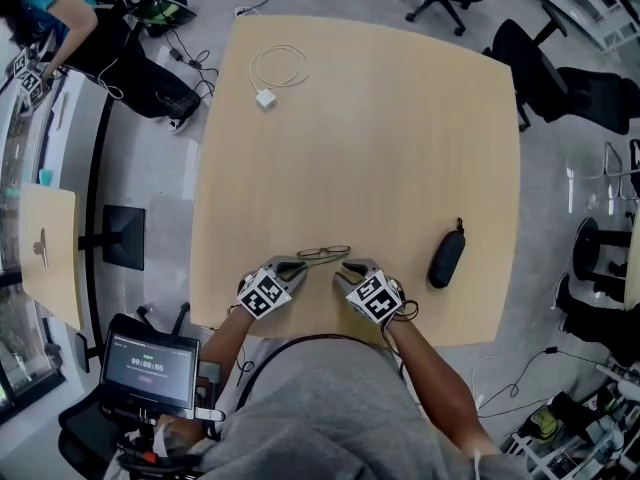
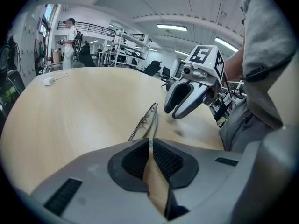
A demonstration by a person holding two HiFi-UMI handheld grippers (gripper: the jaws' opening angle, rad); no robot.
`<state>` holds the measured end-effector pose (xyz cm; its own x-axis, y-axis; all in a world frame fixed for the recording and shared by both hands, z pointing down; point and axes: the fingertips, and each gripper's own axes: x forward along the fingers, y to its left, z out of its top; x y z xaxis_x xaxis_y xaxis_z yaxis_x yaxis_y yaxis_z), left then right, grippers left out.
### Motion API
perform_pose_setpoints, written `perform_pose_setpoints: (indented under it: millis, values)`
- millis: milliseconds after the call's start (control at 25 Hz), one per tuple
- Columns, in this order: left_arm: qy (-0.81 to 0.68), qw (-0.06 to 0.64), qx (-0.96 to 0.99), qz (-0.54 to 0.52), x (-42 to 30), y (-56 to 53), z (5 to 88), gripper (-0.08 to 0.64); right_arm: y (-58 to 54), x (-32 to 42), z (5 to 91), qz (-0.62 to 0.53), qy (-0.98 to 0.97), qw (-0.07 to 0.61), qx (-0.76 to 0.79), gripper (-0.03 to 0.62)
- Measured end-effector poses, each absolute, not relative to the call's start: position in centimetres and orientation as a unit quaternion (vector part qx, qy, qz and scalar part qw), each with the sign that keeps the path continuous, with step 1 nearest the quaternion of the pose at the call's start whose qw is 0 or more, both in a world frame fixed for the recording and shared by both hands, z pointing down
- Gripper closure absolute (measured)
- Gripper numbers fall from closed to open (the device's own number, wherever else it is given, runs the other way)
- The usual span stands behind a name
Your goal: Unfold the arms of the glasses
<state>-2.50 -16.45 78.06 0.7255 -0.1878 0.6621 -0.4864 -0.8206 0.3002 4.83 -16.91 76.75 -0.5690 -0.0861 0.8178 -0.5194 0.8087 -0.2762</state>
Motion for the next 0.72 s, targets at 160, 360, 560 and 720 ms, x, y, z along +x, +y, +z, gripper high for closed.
perform_pose_setpoints:
  millis: [160, 360, 560, 720]
  values:
    - [-0.194, 0.24, 0.896, 0.319, -2.0, -16.3, 78.2, 0.552, -17.9, 5.5, 76.1, 0.228, -0.849, 0.426, 0.213, 0.483]
    - [-0.198, 0.243, 0.895, 0.316, -2.2, -16.6, 78.3, 0.552, -20.3, 7.5, 76.8, 0.203, -0.837, 0.451, 0.234, 0.462]
    - [-0.194, 0.241, 0.897, 0.315, -2.0, -16.8, 77.9, 0.552, -19.9, 7.1, 77.7, 0.198, -0.839, 0.466, 0.2, 0.461]
    - [-0.193, 0.242, 0.898, 0.312, -2.3, -16.5, 78.3, 0.552, -20.0, 6.6, 77.6, 0.162, -0.842, 0.474, 0.201, 0.461]
